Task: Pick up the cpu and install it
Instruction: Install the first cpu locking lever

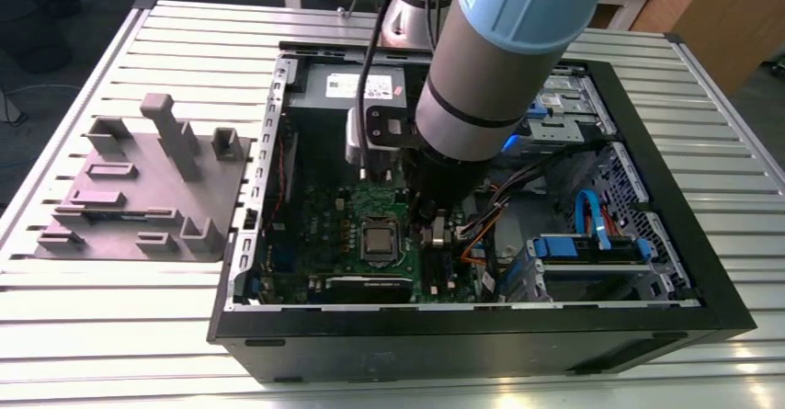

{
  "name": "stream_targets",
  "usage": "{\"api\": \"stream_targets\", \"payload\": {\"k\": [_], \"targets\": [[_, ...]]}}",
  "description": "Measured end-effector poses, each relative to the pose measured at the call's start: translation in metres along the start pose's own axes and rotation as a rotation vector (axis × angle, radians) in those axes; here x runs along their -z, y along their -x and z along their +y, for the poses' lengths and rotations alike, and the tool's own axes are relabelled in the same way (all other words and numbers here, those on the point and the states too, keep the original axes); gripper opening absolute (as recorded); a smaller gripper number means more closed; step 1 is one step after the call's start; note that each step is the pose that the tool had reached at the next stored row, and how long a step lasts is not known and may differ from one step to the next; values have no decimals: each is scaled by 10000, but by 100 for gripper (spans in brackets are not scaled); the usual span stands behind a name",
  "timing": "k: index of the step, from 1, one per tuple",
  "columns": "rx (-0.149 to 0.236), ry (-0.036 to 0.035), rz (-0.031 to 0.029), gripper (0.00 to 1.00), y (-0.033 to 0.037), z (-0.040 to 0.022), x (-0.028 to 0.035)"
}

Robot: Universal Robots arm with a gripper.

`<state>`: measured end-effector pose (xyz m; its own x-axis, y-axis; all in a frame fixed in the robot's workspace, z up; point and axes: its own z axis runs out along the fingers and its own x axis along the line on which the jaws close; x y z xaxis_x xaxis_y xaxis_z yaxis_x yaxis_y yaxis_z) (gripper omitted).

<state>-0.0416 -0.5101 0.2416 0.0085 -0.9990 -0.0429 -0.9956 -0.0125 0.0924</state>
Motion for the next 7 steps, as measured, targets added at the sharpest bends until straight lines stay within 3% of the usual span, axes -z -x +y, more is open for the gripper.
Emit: {"api": "stream_targets", "payload": {"k": [7], "targets": [[0,0,-1,11,0,0,1]]}}
